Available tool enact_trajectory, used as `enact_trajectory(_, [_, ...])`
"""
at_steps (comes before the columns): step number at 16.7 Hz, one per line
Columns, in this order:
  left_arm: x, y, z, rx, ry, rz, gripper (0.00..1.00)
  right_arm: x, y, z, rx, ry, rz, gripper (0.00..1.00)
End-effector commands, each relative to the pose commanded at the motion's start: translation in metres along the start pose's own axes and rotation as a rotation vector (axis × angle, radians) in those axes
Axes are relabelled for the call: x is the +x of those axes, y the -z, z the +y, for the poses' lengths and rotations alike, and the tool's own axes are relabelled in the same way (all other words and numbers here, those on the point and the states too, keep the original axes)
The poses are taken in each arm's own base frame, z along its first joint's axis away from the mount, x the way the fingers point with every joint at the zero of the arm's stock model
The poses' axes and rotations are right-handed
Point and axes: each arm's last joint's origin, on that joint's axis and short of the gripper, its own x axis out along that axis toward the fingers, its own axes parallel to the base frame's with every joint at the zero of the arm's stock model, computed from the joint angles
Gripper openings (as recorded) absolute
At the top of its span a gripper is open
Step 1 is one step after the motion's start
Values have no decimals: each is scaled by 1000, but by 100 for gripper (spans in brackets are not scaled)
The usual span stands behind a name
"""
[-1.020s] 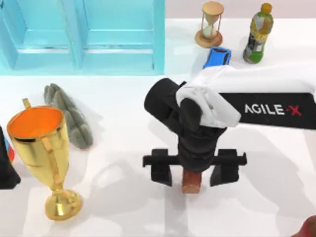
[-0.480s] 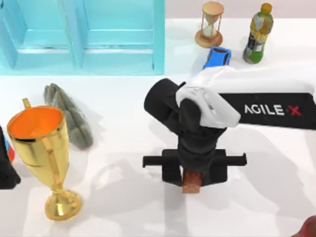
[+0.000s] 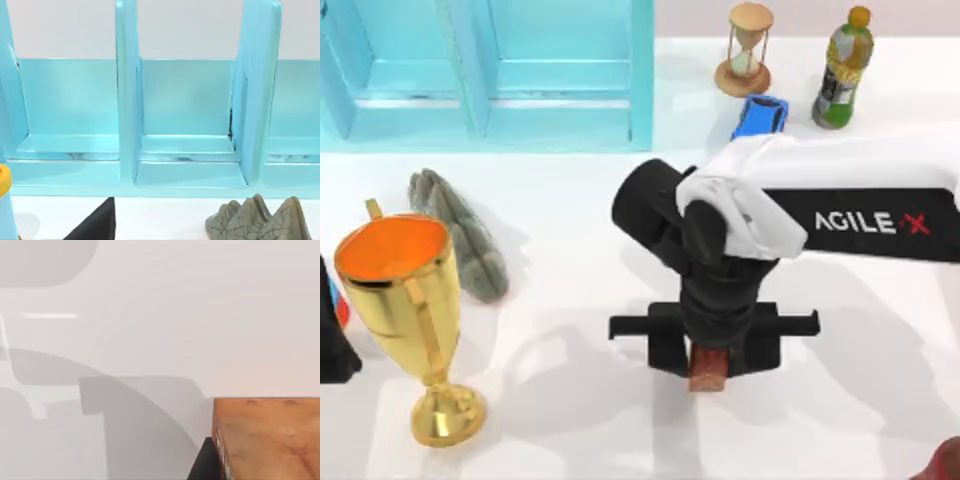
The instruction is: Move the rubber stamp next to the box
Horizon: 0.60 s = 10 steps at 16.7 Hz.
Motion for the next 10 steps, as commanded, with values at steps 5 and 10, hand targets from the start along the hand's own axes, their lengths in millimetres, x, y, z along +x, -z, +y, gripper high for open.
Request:
enact_trajectory(5, [0,0,0,0,0,0,100,-23,-1,1,1,3,4,0])
enact_trajectory(10, [0,0,0,0,0,0,100,-50,0,0,0,0,0,0])
